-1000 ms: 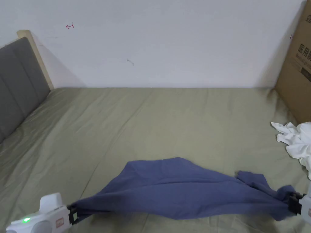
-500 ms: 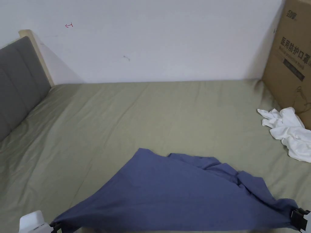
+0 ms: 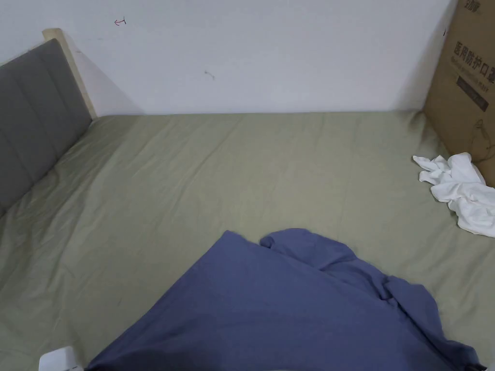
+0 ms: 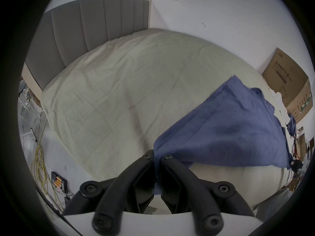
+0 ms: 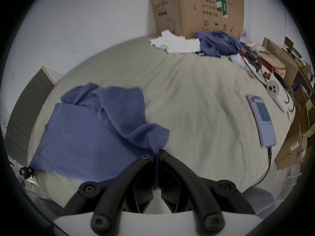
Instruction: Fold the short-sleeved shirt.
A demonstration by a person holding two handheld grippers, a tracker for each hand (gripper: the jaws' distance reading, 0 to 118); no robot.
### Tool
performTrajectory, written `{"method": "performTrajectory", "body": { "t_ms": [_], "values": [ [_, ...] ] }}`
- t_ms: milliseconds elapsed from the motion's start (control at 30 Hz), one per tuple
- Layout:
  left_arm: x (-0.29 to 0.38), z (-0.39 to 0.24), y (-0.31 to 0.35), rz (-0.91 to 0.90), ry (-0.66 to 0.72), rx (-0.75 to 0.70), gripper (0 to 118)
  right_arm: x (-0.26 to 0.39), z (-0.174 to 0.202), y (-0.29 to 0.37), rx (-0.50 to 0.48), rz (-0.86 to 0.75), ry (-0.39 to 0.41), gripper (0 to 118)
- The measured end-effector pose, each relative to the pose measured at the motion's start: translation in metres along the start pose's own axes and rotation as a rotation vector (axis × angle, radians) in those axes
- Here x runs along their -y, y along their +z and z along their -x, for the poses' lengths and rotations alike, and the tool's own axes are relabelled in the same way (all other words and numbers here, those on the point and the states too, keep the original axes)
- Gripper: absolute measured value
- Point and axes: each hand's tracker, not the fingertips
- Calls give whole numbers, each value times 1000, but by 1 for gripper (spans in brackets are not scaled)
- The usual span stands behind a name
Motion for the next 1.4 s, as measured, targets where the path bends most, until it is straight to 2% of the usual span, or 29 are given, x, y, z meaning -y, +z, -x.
{"method": "performTrajectory", "body": {
  "t_ms": [233, 300, 333, 400, 433, 467, 600, 800, 933, 1000, 1033, 1067, 1133, 1167, 1200, 1233, 1400],
  "values": [
    [1, -6, -8, 25, 21, -33, 4, 5, 14, 0, 25, 28, -10, 3],
    [-3, -8, 0, 23, 26, -28, 16, 1, 18, 9, 28, 21, -1, 4],
    [-6, -10, 7, 16, 32, -14, 26, -4, 20, 17, 34, 0, 0, 10],
    [-17, -18, 26, -40, 44, 36, 74, -16, 19, 32, 14, -78, 7, 55],
    [-25, -25, 41, -97, 35, 61, 91, -25, 21, 45, 0, -139, 1, 79],
    [-33, -33, 57, -166, 14, 88, 103, -35, 24, 60, -11, -209, 2, 96],
    [-69, -67, 123, -417, -42, 169, 104, -75, 37, 120, -26, -452, 42, 97],
    [-94, -113, 189, -749, -110, 245, 104, -92, 54, 185, 23, -736, 95, 97],
    [-92, -138, 201, -859, -125, 228, 103, -87, 66, 208, 86, -839, 131, 96],
    [-88, -145, 200, -892, -138, 226, 99, -83, 71, 214, 108, -870, 155, 93],
    [-85, -149, 201, -908, -138, 225, 95, -82, 73, 215, 106, -871, 165, 92],
    [-82, -152, 201, -915, -145, 225, 84, -80, 76, 217, 105, -876, 170, 87],
    [-78, -156, 199, -933, -176, 232, 61, -78, 80, 219, 106, -894, 182, 69],
    [-77, -159, 198, -929, -184, 234, 35, -77, 82, 218, 107, -907, 187, 47],
    [-77, -160, 198, -925, -186, 244, 16, -77, 83, 217, 123, -923, 193, 24],
    [-77, -160, 196, -927, -186, 250, 3, -76, 84, 216, 117, -931, 199, 1],
    [-89, -159, 186, -851, -187, 315, 0, -82, 85, 208, 92, -915, 216, 0]
  ]
}}
